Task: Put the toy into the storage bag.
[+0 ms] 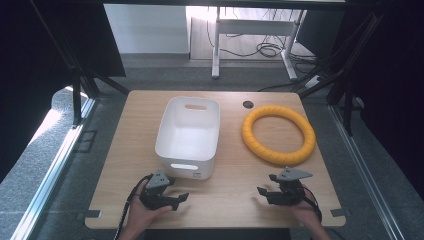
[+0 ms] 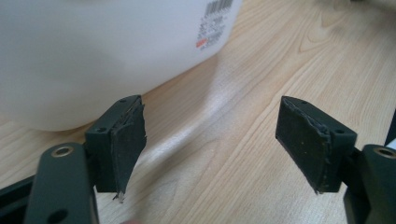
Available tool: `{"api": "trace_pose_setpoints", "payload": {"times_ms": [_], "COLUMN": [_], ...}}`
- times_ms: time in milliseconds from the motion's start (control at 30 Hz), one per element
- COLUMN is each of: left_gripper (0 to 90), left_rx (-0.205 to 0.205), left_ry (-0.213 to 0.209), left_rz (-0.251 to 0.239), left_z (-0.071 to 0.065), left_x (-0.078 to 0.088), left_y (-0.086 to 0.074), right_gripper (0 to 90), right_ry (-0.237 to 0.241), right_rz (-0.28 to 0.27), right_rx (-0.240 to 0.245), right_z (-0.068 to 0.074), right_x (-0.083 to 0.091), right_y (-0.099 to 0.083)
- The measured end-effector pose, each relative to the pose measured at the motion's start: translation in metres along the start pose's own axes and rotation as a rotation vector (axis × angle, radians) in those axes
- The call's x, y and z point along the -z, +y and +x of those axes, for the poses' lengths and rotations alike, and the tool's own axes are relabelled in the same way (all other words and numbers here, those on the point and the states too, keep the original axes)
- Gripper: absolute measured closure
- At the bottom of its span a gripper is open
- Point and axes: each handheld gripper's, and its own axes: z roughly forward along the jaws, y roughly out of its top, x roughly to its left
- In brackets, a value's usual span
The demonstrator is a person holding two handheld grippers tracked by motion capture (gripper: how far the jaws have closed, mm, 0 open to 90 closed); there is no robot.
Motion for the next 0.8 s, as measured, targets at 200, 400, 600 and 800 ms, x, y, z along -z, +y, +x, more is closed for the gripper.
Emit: {"api": "trace_pose_setpoints", "payload": {"times_ms": [200,400,600,800], "left_gripper": [24.0,24.2,24.6,24.7], "left_rx": [-0.033,-0.041,-0.031,-0.032], "left_ry": [0.01,0.008,0.018,0.025], "left_rz": [0.002,0.011,0.01,0.02], "left_z": [-0.004,-0.005,-0.004,-0.007], "left_x": [0.004,0.005,0.006,0.002], "left_y": [-0.003,-0.004,-0.004,-0.004], "right_gripper": [30.7,30.6,29.1,30.2], "right_ry": [0.014,0.019,0.004,-0.019], "right_rz": [-0.005,0.026,0.049,0.1], "right_rx": [0.033,0.109,0.131,0.147], "right_z": [-0.007,-0.005,-0.013,-0.028], "right_x": [0.002,0.003,0.004,0.005], "right_y": [0.009,0.03,0.057,0.075]}}
